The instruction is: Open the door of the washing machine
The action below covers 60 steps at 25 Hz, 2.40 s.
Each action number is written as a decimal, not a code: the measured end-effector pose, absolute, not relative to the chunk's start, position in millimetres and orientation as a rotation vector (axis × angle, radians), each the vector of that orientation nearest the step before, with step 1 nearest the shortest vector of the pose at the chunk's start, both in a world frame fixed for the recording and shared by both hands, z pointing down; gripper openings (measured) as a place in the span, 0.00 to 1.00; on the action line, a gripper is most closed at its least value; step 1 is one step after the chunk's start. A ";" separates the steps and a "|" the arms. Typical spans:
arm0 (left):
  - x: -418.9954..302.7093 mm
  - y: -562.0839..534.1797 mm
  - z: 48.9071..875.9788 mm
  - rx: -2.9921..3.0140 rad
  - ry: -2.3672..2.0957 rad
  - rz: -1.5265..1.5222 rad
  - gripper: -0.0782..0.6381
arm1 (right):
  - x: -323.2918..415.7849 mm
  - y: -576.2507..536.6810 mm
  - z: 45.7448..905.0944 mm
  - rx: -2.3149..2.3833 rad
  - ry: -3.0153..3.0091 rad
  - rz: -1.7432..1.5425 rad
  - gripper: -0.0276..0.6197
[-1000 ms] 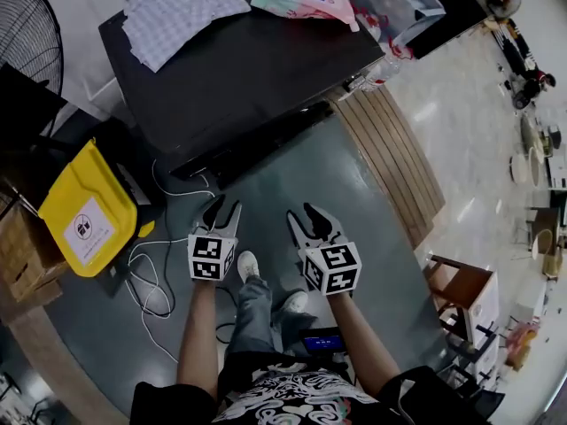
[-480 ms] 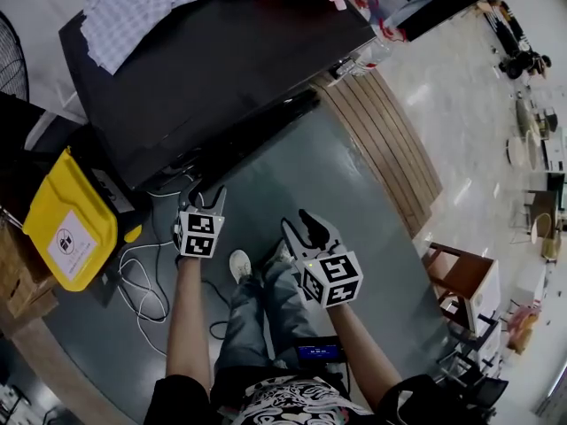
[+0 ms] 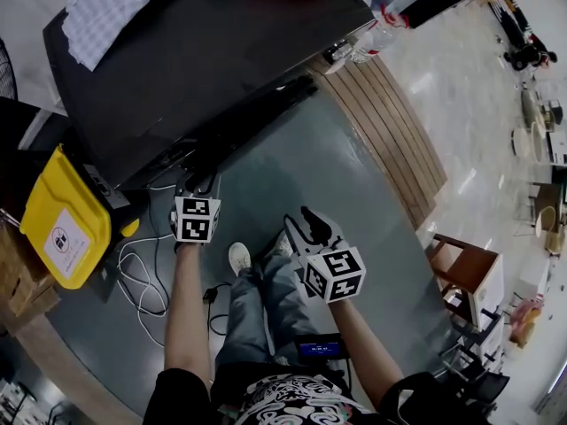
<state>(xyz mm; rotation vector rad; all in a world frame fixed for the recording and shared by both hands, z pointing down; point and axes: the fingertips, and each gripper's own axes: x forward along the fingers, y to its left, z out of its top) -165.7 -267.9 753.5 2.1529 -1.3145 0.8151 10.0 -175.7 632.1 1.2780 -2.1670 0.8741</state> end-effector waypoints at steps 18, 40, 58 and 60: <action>-72.9 -177.3 753.0 2.077 -1.140 0.780 0.29 | 23.9 -190.8 627.2 1.338 -2.119 0.910 0.33; -49.6 -146.4 722.6 2.096 -1.089 0.614 0.25 | 46.2 -214.2 679.1 1.331 -1.911 0.885 0.37; -39.0 -186.8 701.8 1.981 -1.159 0.463 0.15 | 168.1 -190.6 677.7 1.553 -1.676 0.836 0.24; -43.9 -187.5 700.4 1.976 -1.178 0.461 0.14 | 186.2 -191.3 676.8 1.602 -1.643 0.837 0.24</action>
